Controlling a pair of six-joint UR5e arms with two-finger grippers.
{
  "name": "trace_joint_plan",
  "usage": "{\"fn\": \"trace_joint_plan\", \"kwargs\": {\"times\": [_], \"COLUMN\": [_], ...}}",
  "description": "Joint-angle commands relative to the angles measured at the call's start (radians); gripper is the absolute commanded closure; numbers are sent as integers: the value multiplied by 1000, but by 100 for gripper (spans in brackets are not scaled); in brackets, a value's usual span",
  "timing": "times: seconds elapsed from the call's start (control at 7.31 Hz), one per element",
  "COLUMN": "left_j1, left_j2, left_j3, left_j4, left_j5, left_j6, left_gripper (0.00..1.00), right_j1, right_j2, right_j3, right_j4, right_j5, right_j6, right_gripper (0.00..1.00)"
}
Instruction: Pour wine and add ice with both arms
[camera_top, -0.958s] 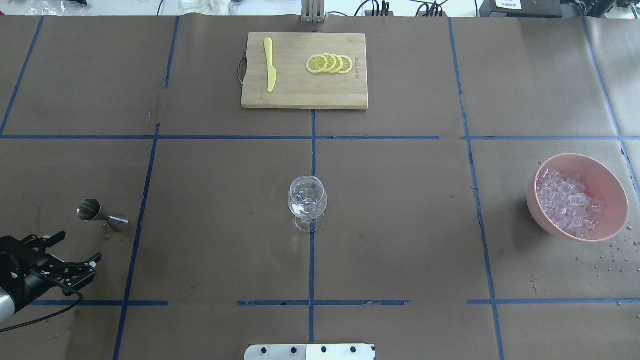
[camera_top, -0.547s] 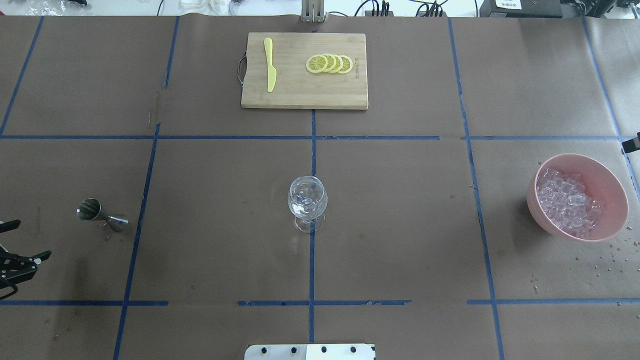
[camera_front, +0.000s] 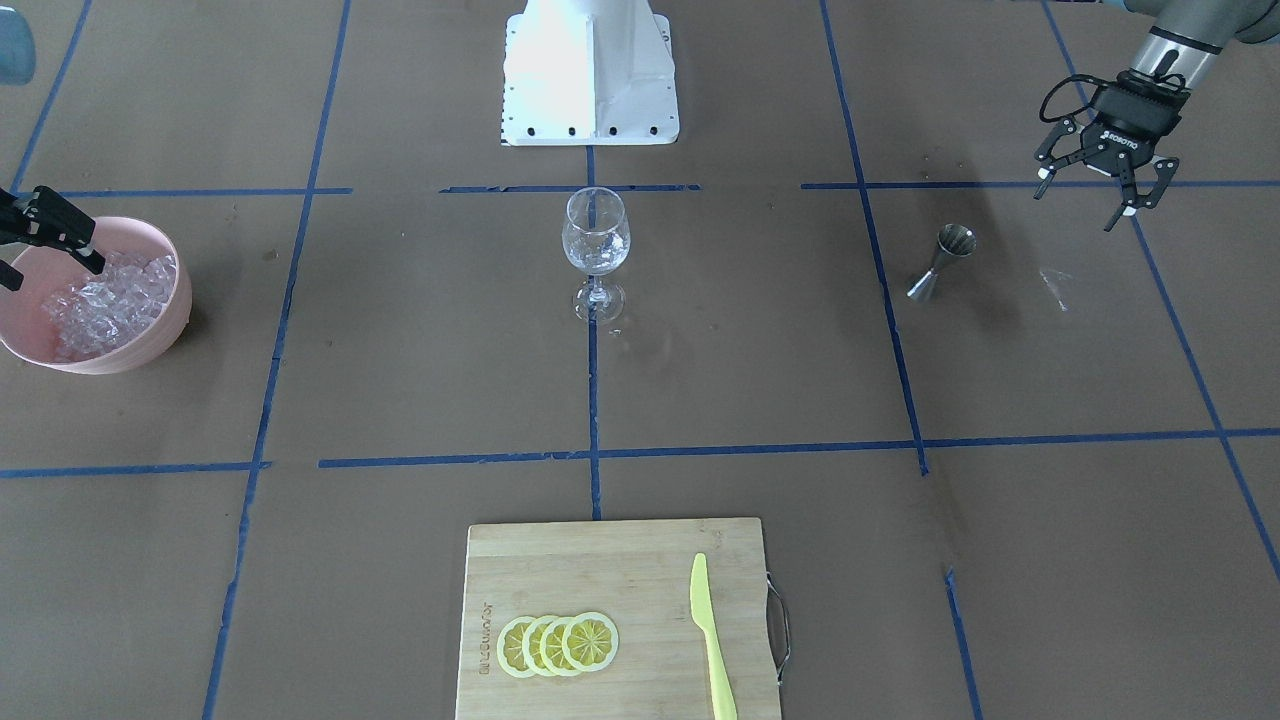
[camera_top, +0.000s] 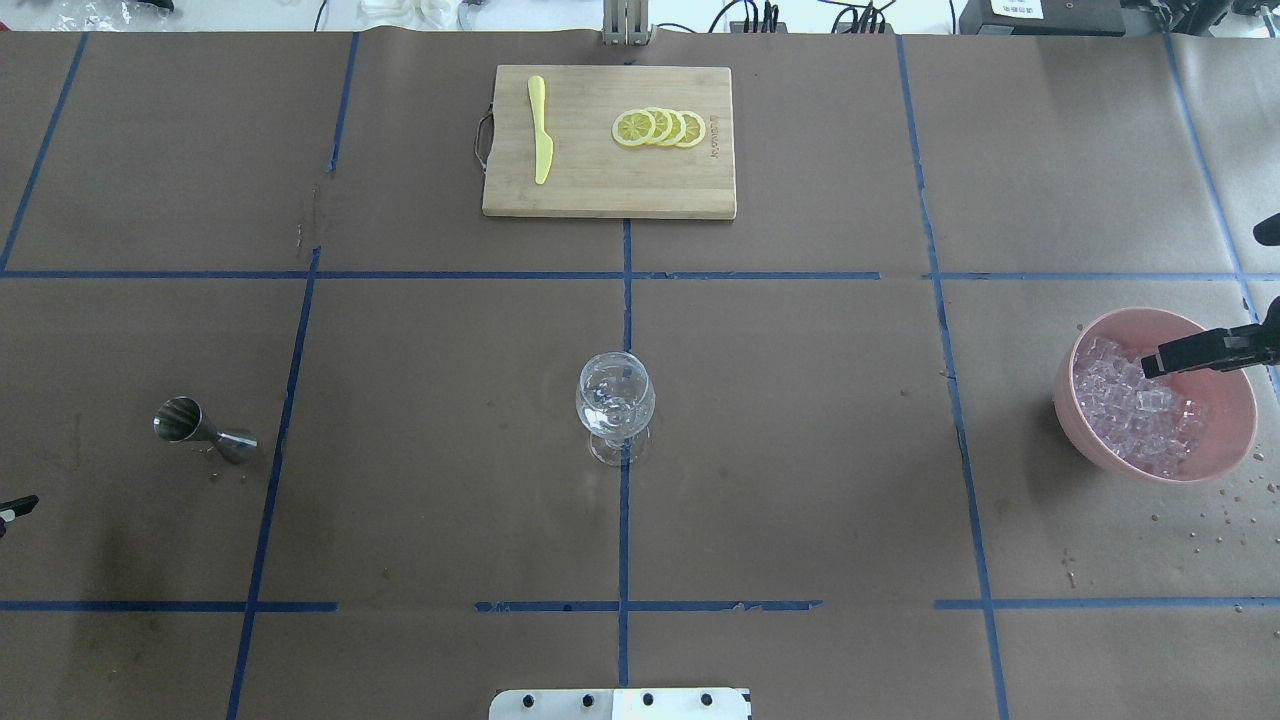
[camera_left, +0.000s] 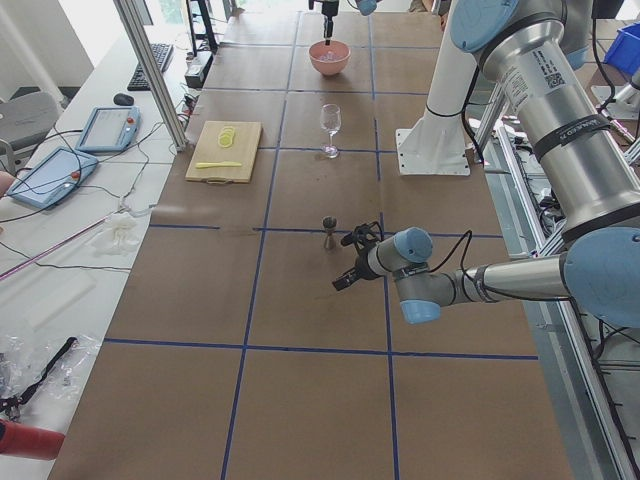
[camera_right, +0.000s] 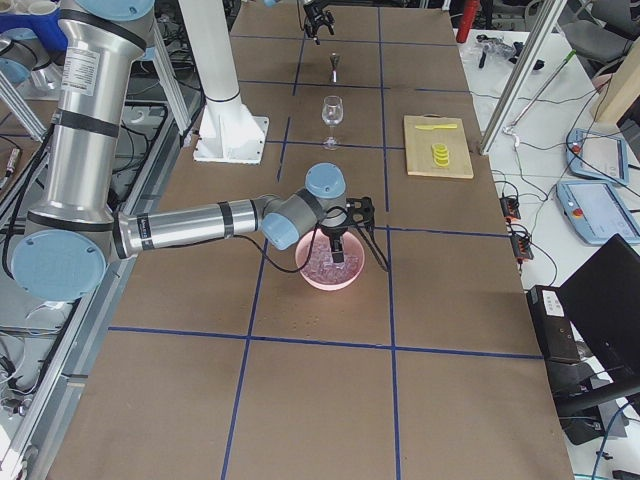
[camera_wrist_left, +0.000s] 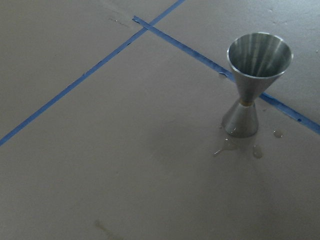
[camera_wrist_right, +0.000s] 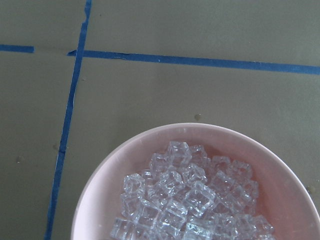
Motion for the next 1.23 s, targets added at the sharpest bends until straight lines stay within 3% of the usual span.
{"fn": "trace_joint_plan", "kwargs": {"times": [0.0, 0.14, 0.27, 0.68, 0.96, 1.09], "left_j1": [-6, -8, -14, -23, -31, -37], "left_j2": [1, 0, 0, 0, 0, 0], "left_j3": [13, 12, 10, 7, 4, 4], "left_j4": [-40, -40, -40, -42, -42, -49], "left_j5": [-2, -2, -2, -3, -3, -3], "left_j6": [1, -1, -1, -1, -1, -1], "left_gripper": [0, 0, 0, 0, 0, 0], "right_j1": [-54, -63, -64, -64, -64, -64], "right_j2": [4, 6, 6, 6, 6, 6], "right_j3": [-34, -44, -51, -69, -75, -75], "right_j4": [7, 7, 7, 8, 8, 8], "right_j5": [-32, -34, -35, -34, -34, -32], "right_j6": [44, 44, 42, 42, 42, 42], "right_gripper": [2, 7, 20, 75, 96, 100]}}
